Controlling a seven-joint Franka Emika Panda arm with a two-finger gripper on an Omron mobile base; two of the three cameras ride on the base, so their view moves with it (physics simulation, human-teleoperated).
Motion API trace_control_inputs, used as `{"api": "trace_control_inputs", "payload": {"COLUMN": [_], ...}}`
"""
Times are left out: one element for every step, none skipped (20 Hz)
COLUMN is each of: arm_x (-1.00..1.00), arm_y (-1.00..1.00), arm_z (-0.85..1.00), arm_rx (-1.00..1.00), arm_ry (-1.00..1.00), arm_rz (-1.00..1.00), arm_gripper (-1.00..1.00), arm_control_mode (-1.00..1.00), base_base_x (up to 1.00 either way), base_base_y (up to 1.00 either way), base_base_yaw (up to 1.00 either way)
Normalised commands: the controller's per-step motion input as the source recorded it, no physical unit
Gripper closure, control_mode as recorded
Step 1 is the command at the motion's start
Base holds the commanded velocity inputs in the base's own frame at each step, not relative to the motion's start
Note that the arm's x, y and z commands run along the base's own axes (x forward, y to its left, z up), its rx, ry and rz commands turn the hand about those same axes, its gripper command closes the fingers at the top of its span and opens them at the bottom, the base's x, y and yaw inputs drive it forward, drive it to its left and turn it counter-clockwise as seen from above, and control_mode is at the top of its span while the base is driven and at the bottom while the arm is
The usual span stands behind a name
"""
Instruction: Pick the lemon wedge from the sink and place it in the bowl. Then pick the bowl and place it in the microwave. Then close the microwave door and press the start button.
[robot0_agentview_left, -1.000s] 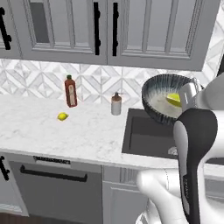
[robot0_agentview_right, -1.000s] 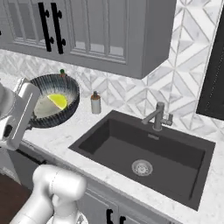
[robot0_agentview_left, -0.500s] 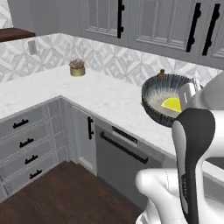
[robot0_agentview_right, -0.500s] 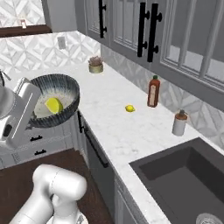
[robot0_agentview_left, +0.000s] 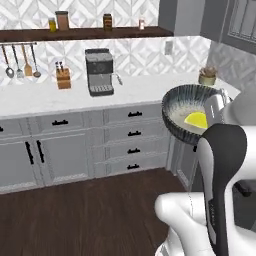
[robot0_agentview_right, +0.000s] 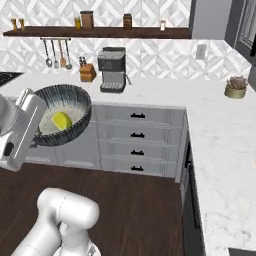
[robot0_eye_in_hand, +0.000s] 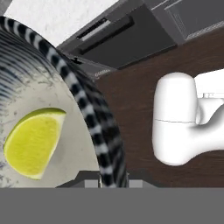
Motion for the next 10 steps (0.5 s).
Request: {"api": "trace_control_inputs", "payload": {"arm_x": [0.0,0.0,0.0,0.0,0.0,0.0,0.0,0.0,0.0,0.0], "arm_y": [0.0,0.0,0.0,0.0,0.0,0.0,0.0,0.0,0.0,0.0], "arm_z": [0.0,0.0,0.0,0.0,0.0,0.0,0.0,0.0,0.0,0.0], "arm_rx": [0.0,0.0,0.0,0.0,0.0,0.0,0.0,0.0,0.0,0.0], "arm_ry": [0.0,0.0,0.0,0.0,0.0,0.0,0.0,0.0,0.0,0.0], "arm_rz": [0.0,0.0,0.0,0.0,0.0,0.0,0.0,0.0,0.0,0.0], "arm_gripper": [1.0,1.0,1.0,1.0,1.0,1.0,1.0,1.0,1.0,1.0], "arm_control_mode": [1.0,1.0,1.0,1.0,1.0,1.0,1.0,1.0,1.0,1.0], "base_base_x": [0.0,0.0,0.0,0.0,0.0,0.0,0.0,0.0,0.0,0.0], "base_base_y": [0.51,0.48,0.4,0.31,0.17,0.06,0.02,0.0,0.0,0.0], "base_base_yaw": [0.91,0.92,0.94,0.97,1.0,1.0,1.0,1.0,1.0,1.0]}}
